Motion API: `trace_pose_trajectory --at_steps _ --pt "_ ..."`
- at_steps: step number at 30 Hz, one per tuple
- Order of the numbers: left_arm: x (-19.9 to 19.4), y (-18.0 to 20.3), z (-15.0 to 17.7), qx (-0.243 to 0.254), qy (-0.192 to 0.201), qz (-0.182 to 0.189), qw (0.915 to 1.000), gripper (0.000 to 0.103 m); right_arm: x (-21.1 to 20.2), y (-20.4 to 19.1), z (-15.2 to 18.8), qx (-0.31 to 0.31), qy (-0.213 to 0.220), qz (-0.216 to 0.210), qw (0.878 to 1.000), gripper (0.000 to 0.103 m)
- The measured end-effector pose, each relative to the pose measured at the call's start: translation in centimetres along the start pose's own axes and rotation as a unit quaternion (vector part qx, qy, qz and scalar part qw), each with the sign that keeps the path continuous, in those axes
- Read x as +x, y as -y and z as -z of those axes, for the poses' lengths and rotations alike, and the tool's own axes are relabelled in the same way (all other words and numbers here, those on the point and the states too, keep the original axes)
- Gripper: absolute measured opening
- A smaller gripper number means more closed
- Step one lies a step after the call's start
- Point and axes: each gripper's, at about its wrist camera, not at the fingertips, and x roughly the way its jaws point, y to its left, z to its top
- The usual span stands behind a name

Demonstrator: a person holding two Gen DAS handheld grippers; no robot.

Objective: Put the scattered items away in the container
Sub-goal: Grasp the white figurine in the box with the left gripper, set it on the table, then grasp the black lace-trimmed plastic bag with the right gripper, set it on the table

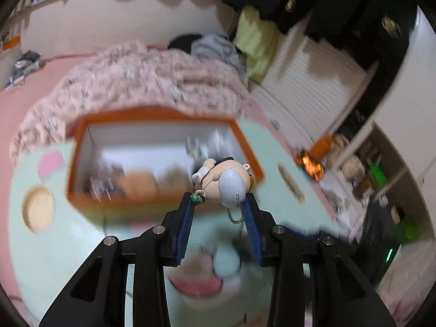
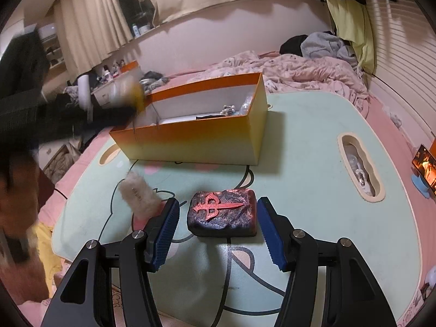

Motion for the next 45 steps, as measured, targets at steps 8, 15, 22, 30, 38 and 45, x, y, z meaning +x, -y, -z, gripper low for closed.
trace_pose_trajectory --at_steps 8,15,22,30,38,45 --pt "3.8 -0.3 3.5 0.002 -0.023 -0.016 0.9996 0.038 0.0 0.3 0.0 0.001 -0.002 0.000 1.000 0.059" --pt "1.5 0.2 4.4 0.008 0.035 -0.030 0.9989 0.069 0.0 0.3 0.1 0.001 -0.003 0.000 1.000 0.059" --pt "-1.2 -1.9 7.0 -0.038 0.078 -0.060 0.9944 0.073 0.0 0.5 0.1 0.006 -0.005 0.001 1.000 0.059" --pt "-1.9 -2.8 9.1 -0.053 0.081 -0.069 0.9929 0.073 -0.3 0.4 -0.6 0.005 -0.002 0.000 1.000 0.059" --pt "-0.4 -1.5 9.2 -0.029 0.057 -0.075 0.9951 0.073 0.9 -0.5 -9.6 -0.005 -0.034 -0.053 0.998 0.056" --pt "-0.5 -1.1 9.4 -0.016 0.059 -0.078 0.9951 0.073 9.9 -2.0 -15.3 -0.075 -0.208 0.004 0.975 0.042"
